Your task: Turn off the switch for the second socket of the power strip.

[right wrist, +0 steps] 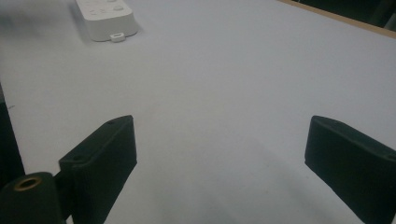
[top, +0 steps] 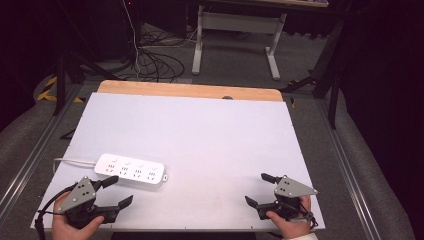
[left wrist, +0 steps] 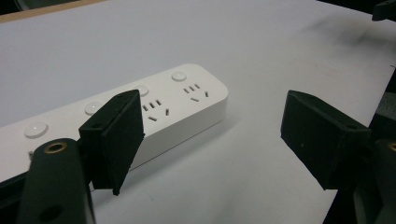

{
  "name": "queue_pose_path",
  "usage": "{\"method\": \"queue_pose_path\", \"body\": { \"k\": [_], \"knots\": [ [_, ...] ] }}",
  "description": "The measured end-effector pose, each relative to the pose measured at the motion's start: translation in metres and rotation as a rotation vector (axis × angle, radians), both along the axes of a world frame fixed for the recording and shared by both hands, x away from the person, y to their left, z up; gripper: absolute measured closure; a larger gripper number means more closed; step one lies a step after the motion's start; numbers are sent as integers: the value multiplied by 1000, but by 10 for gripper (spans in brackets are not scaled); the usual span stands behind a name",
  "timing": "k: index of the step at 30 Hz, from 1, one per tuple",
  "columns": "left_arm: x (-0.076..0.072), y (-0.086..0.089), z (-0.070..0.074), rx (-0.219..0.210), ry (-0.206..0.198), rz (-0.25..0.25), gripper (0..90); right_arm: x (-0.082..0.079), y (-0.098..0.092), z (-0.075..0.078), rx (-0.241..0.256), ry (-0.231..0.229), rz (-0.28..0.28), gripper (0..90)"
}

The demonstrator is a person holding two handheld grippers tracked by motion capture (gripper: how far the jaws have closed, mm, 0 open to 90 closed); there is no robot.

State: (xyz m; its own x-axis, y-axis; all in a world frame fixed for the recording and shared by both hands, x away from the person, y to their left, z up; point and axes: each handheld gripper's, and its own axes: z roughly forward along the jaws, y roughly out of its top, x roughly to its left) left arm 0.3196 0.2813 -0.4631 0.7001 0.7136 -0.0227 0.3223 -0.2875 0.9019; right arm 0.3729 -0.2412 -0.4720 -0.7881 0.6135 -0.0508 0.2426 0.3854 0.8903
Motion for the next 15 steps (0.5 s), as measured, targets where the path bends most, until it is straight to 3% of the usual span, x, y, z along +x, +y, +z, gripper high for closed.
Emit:
{"method": "queue_pose_path", "body": {
  "k": [15],
  "knots": [
    [-2,-3,3,39,-22,-7,231,1,0,-2,-7,12,-3,104]
  ]
}}
